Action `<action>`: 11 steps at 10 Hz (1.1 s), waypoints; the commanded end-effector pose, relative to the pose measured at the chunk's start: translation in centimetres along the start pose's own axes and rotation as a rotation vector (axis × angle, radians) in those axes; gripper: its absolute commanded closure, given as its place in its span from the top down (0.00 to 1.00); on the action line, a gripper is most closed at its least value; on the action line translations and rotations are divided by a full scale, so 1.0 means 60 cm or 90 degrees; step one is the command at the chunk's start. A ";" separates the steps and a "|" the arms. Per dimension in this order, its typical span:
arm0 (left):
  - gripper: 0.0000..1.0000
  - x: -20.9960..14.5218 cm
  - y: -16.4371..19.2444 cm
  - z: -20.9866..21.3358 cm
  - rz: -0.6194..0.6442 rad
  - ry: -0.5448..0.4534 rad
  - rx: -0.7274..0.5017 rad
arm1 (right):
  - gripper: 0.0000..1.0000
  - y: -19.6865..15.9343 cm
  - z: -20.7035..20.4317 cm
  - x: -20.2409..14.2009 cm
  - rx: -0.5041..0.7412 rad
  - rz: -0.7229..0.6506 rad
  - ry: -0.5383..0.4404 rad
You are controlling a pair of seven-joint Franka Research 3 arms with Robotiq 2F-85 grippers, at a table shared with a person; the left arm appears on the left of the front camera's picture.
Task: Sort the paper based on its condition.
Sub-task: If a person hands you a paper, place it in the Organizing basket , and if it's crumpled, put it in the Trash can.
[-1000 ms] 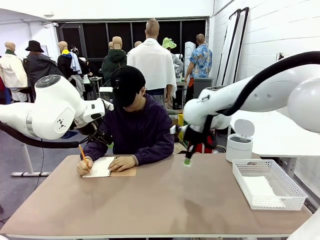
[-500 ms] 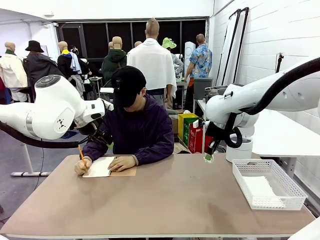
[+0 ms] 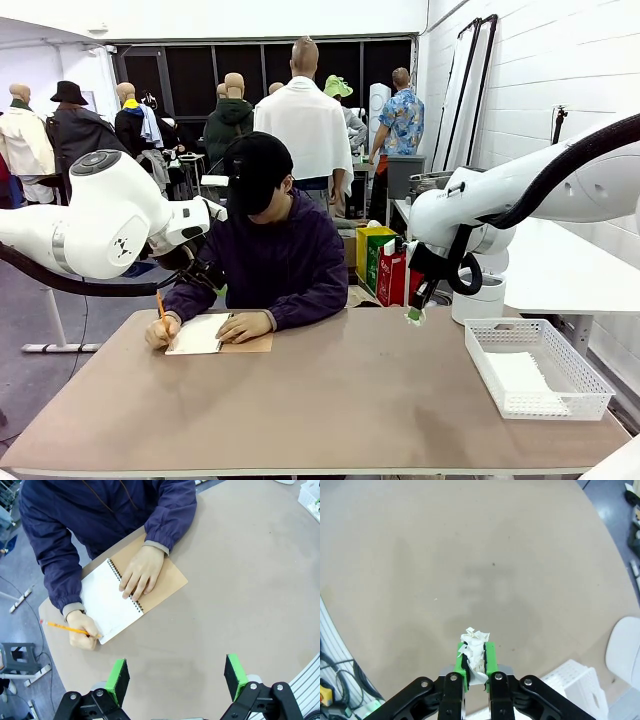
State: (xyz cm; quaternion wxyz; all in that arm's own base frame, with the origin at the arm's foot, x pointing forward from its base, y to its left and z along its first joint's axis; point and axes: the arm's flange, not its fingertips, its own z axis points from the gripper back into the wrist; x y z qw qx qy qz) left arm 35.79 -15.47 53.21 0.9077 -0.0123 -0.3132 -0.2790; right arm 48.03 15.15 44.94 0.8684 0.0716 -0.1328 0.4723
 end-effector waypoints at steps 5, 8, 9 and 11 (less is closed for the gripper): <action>1.00 -0.001 0.002 -0.002 -0.003 -0.004 0.004 | 0.17 -0.162 0.082 -0.025 -0.137 -0.160 -0.003; 1.00 -0.001 0.002 -0.002 -0.003 -0.004 0.004 | 0.17 -0.264 0.120 -0.033 -0.234 -0.165 0.010; 1.00 -0.001 0.002 -0.002 -0.003 -0.004 0.004 | 0.17 -0.290 0.123 -0.030 -0.255 -0.170 0.021; 1.00 -0.001 0.002 -0.002 -0.003 -0.004 0.004 | 0.17 -0.312 0.117 -0.021 -0.276 -0.181 0.033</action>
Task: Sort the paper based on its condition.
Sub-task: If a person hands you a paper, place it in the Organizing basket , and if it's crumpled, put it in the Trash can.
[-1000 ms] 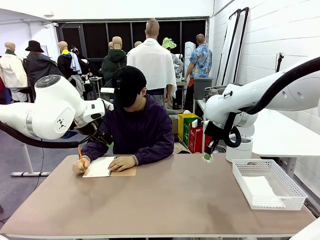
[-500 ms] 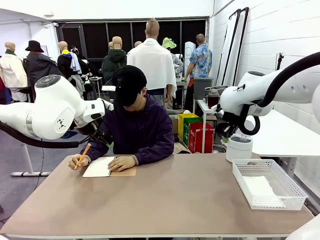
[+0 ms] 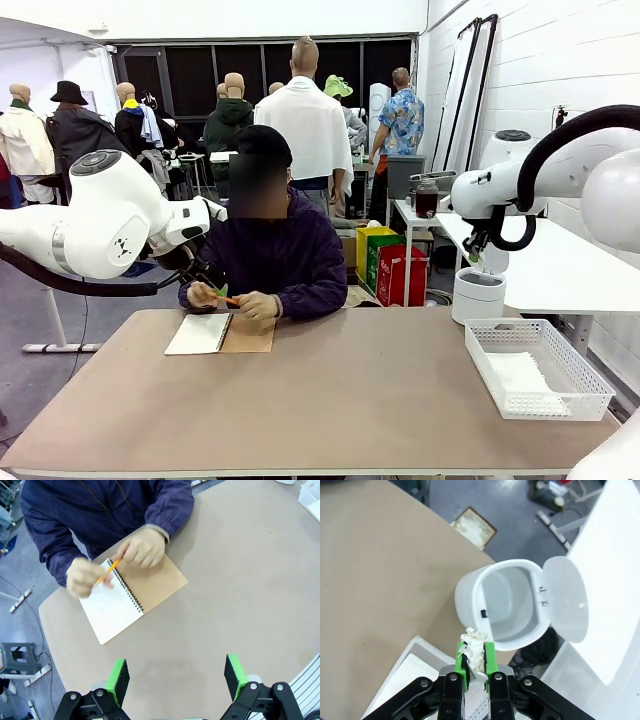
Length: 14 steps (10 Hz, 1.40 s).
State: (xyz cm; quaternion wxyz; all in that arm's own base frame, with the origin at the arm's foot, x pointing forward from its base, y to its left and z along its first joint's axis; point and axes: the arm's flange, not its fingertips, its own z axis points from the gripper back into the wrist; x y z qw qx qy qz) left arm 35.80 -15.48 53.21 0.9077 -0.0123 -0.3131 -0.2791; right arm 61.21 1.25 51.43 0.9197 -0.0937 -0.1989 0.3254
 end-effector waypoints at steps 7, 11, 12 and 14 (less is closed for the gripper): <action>1.00 -0.001 0.002 -0.002 -0.003 -0.004 0.004 | 0.17 -0.026 -0.022 0.014 -0.016 0.001 -0.013; 1.00 -0.001 0.002 -0.002 -0.003 -0.004 0.004 | 0.17 -0.057 -0.073 0.034 -0.039 0.024 -0.013; 1.00 -0.001 0.002 -0.002 -0.003 -0.004 0.004 | 0.17 -0.063 -0.088 0.038 -0.037 0.024 -0.003; 1.00 -0.001 0.002 -0.002 -0.003 -0.004 0.004 | 0.17 -0.074 -0.113 0.039 -0.032 0.018 0.012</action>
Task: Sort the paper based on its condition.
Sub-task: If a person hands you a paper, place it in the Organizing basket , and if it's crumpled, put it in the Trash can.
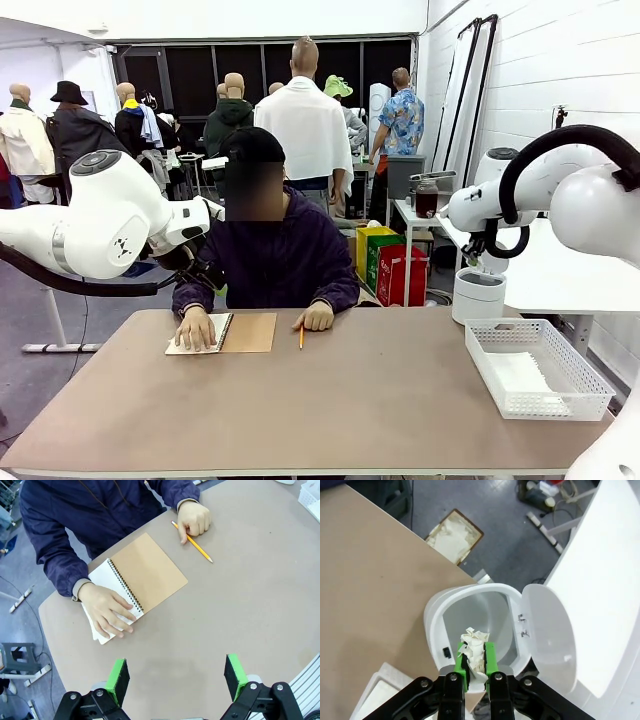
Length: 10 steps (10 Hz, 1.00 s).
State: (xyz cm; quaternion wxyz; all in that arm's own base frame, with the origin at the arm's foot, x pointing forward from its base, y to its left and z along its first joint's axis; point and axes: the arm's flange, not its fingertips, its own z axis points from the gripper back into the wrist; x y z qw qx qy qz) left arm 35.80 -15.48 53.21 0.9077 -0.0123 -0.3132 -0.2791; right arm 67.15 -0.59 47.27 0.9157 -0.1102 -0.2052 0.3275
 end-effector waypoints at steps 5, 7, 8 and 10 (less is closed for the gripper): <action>1.00 -0.001 0.002 -0.002 -0.003 -0.004 0.004 | 0.17 -0.036 -0.046 0.015 -0.008 0.001 0.042; 1.00 -0.001 0.002 -0.002 -0.003 -0.004 0.004 | 0.17 -0.043 -0.056 0.018 -0.014 -0.005 0.051; 1.00 -0.001 0.002 -0.002 -0.003 -0.004 0.004 | 0.29 -0.042 -0.057 0.018 -0.012 -0.009 0.054; 1.00 -0.001 0.002 -0.002 -0.003 -0.004 0.004 | 0.69 -0.043 -0.058 0.020 -0.012 -0.012 0.055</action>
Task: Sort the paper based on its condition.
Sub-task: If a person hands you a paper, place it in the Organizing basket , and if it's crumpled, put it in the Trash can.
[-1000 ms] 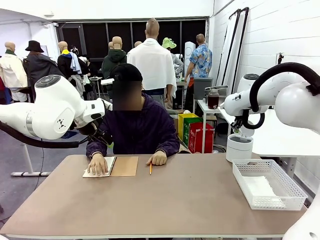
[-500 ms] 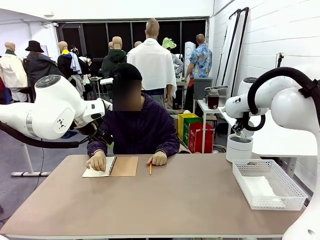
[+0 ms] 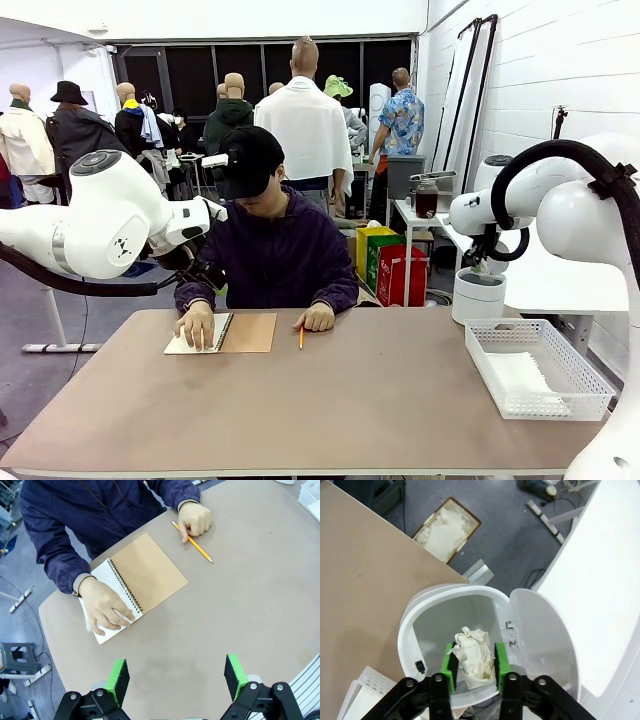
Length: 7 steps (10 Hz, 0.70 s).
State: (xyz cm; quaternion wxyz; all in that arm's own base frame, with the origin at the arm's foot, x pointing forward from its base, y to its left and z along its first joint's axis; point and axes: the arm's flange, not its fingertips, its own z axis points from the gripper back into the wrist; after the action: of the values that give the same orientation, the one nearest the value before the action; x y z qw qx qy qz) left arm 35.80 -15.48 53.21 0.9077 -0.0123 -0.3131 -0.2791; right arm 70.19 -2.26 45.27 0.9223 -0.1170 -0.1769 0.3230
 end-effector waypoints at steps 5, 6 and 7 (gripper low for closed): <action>1.00 -0.001 0.002 -0.002 -0.003 -0.004 0.004 | 1.00 0.006 0.009 0.010 -0.009 -0.009 0.014; 1.00 -0.001 0.002 -0.002 -0.003 -0.004 0.004 | 1.00 0.010 0.013 0.009 -0.004 -0.009 0.012; 1.00 -0.001 0.002 -0.002 -0.003 -0.004 0.004 | 1.00 0.016 0.017 0.008 0.001 -0.006 0.008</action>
State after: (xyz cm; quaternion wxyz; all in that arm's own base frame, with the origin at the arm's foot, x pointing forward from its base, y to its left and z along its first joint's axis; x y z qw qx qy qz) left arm 35.80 -15.48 53.21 0.9077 -0.0123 -0.3131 -0.2791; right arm 70.10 -1.42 45.76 0.9213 -0.1135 -0.1782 0.3266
